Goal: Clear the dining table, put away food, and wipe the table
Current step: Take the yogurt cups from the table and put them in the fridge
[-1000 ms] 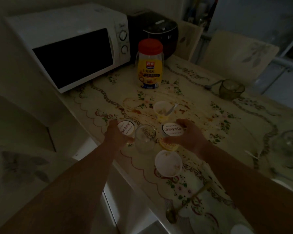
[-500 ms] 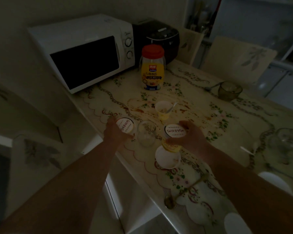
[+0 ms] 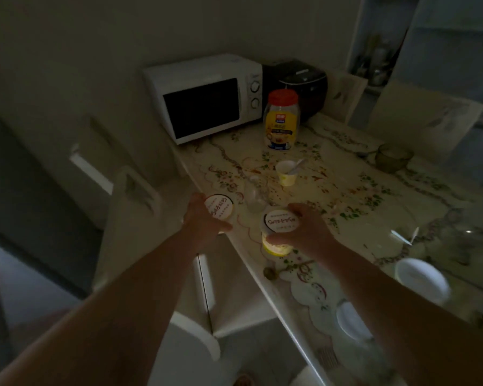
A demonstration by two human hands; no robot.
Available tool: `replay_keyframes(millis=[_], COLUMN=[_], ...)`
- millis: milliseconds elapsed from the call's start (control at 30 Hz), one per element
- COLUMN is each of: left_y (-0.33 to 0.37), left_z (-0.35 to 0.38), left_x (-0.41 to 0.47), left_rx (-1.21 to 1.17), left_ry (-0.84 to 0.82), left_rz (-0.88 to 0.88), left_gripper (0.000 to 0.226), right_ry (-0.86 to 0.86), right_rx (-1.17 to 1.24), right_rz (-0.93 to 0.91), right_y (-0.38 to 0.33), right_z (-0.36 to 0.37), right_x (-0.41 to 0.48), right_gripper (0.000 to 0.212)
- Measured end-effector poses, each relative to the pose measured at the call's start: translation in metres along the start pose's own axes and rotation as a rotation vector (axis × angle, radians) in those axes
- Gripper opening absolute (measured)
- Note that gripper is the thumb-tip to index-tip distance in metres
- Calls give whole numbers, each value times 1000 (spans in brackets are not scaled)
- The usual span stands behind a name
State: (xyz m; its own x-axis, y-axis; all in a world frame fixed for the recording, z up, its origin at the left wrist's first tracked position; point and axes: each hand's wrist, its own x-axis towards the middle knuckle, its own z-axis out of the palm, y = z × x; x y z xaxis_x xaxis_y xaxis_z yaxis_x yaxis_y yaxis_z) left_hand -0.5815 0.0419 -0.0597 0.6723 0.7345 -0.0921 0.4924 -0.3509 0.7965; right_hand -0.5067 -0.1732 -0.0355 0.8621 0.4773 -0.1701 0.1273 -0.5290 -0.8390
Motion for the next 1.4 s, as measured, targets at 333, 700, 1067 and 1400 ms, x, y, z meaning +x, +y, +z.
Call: replay_keyframes(millis=[333, 700, 1067, 1400], left_y=[-12, -36, -113, -173], left_z=[-24, -62, -189, -347], left_x=[-169, -270, -391, -434], left_rx=[-23, -17, -95, -46], left_ry=[36, -52, -67, 192], left_rz=[-27, 3, 31, -33], left_gripper=[93, 87, 80, 81], right_ry=[-14, 61, 107, -73], right_rx=[-108, -135, -148, -6], right_rz=[-179, -107, -151, -303], right_y=[11, 18, -37, -125], right_z=[3, 14, 102, 204], right_x=[-124, -237, -386, -452], right_gripper=[101, 104, 96, 99])
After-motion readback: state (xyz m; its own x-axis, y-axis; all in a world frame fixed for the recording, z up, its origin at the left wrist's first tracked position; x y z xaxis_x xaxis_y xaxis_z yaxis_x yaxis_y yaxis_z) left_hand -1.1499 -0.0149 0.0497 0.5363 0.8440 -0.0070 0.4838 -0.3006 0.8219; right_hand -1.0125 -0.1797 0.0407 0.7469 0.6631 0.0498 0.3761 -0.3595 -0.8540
